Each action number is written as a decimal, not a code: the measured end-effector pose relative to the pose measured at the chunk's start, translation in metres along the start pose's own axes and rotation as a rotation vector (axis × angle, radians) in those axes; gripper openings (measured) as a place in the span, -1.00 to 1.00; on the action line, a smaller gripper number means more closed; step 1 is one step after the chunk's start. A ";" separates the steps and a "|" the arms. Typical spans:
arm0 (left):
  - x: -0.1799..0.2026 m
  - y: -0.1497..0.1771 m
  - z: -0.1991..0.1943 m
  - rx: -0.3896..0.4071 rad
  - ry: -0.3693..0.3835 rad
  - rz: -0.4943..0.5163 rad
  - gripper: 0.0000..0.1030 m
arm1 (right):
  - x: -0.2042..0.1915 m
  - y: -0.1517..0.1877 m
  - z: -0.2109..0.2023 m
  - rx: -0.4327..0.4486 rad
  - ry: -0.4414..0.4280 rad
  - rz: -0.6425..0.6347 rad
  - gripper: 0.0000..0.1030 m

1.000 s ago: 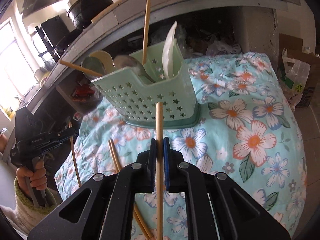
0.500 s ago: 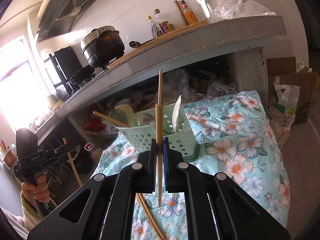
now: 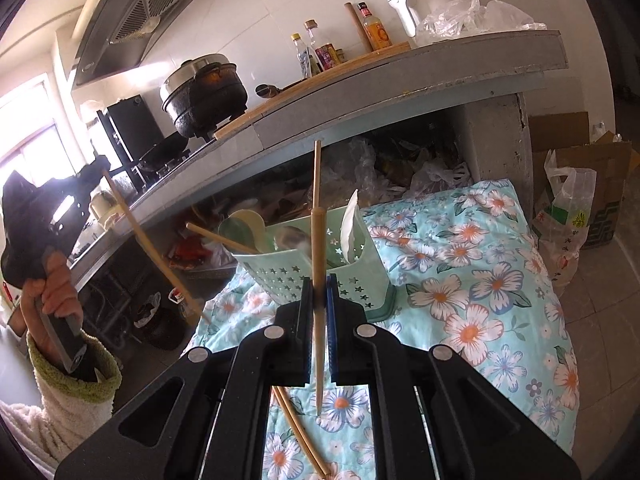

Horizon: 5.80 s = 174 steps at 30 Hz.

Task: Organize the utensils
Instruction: 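Lower the left tool's chopstick into the holder and open while the right tool carries its chopstick over, then lower the right tool's chopstick into the holder and open while the left tool returns to the chopsticks, then move both tools down to the last two wooden chopsticks on the quilt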

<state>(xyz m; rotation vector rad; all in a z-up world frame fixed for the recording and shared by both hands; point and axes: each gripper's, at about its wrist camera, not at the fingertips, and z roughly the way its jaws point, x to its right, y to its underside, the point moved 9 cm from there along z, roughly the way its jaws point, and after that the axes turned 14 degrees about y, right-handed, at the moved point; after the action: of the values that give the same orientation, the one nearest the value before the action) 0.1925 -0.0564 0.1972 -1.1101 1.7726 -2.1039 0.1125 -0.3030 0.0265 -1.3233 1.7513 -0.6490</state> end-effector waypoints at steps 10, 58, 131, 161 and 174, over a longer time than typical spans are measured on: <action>-0.021 -0.025 0.048 0.130 -0.082 0.063 -0.90 | 0.006 -0.001 0.004 -0.009 0.008 0.004 -0.87; -0.120 0.286 -0.048 -0.649 -0.449 -0.101 0.46 | -0.118 -0.125 -0.037 0.296 -0.058 -0.225 -0.87; -0.080 0.325 -0.025 -0.675 -0.186 -0.309 0.15 | -0.024 0.147 0.080 -0.427 0.045 -0.048 0.07; -0.104 0.360 -0.016 -0.512 0.078 -0.831 -0.81 | 0.014 0.167 0.087 -0.485 -0.030 0.173 0.03; -0.085 0.358 -0.015 -0.510 0.233 -0.694 -0.81 | 0.007 0.165 0.090 -0.446 0.006 0.260 0.35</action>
<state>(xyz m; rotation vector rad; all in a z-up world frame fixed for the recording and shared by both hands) 0.1280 -0.0952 -0.1631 -1.9085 2.3809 -2.2439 0.1022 -0.2517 -0.1537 -1.3437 2.1057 -0.1173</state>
